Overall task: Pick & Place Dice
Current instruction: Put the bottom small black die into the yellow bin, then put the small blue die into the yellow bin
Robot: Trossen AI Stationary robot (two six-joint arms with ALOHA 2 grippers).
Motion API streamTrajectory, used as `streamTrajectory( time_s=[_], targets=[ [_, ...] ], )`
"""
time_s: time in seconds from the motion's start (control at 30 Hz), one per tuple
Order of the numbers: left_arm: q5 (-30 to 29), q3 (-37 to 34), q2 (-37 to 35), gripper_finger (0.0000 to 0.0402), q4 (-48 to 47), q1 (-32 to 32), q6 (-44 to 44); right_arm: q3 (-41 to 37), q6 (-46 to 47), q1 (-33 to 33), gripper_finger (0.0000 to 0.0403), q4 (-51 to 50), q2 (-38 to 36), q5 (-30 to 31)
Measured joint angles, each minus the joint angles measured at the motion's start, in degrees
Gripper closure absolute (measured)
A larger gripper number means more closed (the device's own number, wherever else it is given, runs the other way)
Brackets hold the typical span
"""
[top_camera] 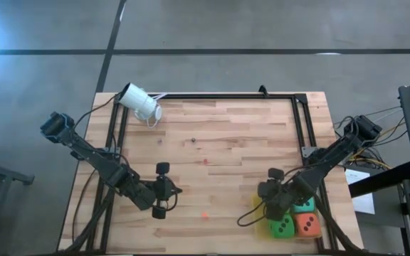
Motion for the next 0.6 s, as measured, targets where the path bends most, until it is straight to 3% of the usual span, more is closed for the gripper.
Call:
streamTrajectory(
  time_s=[0.1, 0.43, 0.6],
  targets=[
    [0.0, 0.0, 0.0, 0.0396, 0.0, 0.0, 0.0, 0.0, -0.3, 0.0, 0.0236, 0.0, 0.0, 2.5],
    [0.0, 0.0, 0.0, 0.0396, 0.0, 0.0, 0.0, 0.2, -0.8, 0.1, 0.0237, -0.1, 0.3, 2.1],
    [0.0, 0.0, 0.0, 0.0396, 0.0, 0.0, 0.1, 4.7, -3.4, 0.3, 0.0239, 0.0, 0.3, 2.2]
  ],
)
